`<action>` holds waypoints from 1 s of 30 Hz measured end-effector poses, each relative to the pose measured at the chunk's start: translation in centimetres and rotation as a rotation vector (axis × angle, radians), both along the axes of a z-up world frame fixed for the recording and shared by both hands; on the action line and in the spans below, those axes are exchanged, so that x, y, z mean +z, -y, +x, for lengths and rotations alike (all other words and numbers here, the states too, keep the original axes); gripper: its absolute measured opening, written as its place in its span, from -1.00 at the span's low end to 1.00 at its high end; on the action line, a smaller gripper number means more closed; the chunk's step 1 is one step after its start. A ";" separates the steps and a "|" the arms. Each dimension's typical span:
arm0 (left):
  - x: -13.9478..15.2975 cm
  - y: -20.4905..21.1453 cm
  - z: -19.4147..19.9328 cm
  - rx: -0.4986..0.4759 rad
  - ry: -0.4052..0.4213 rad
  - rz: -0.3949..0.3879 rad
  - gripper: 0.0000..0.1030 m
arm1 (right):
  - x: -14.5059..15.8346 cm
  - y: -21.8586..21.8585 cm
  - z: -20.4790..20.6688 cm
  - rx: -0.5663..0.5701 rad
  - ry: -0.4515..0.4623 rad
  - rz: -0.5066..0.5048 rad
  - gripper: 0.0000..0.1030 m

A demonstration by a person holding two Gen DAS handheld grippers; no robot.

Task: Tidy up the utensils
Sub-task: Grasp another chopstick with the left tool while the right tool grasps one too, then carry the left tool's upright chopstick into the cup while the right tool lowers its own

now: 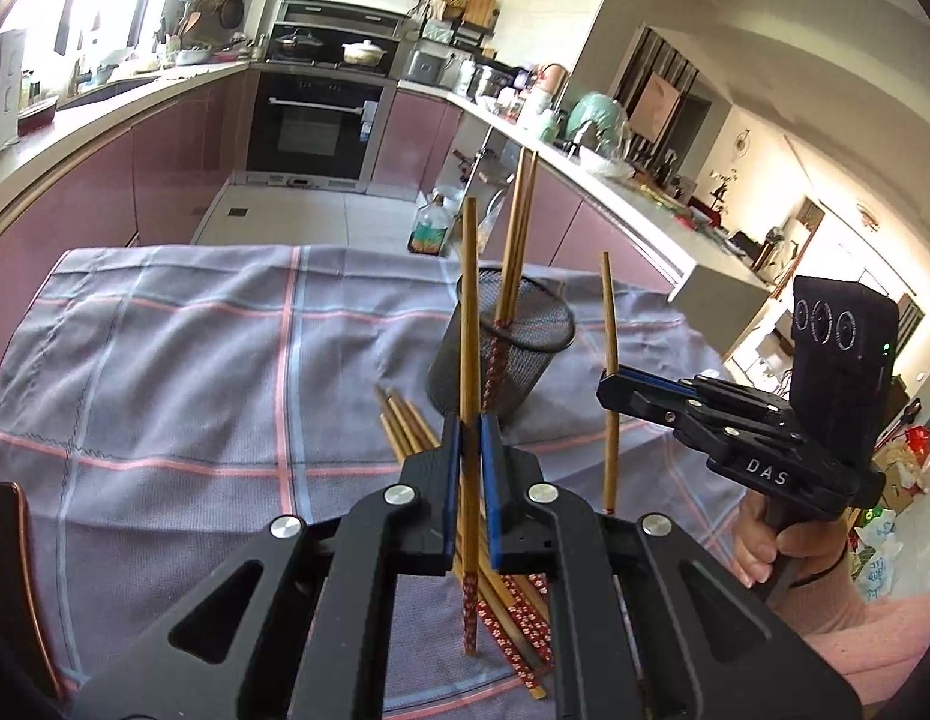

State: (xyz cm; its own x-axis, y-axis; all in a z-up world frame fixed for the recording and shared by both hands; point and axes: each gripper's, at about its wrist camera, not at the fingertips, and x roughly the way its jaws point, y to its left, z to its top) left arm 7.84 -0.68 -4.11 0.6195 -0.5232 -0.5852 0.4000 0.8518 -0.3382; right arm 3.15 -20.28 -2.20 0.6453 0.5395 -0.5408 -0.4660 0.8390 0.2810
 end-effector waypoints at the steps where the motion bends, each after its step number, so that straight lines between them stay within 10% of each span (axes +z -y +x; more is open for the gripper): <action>1: 0.4 -0.2 -0.1 -0.001 0.007 -0.008 -0.85 | 0.3 0.1 -0.1 -0.002 0.010 0.003 -0.89; 30: 8.9 2.1 3.4 -0.019 0.175 -0.077 -0.85 | 7.6 2.6 1.0 -0.067 0.211 0.033 -0.90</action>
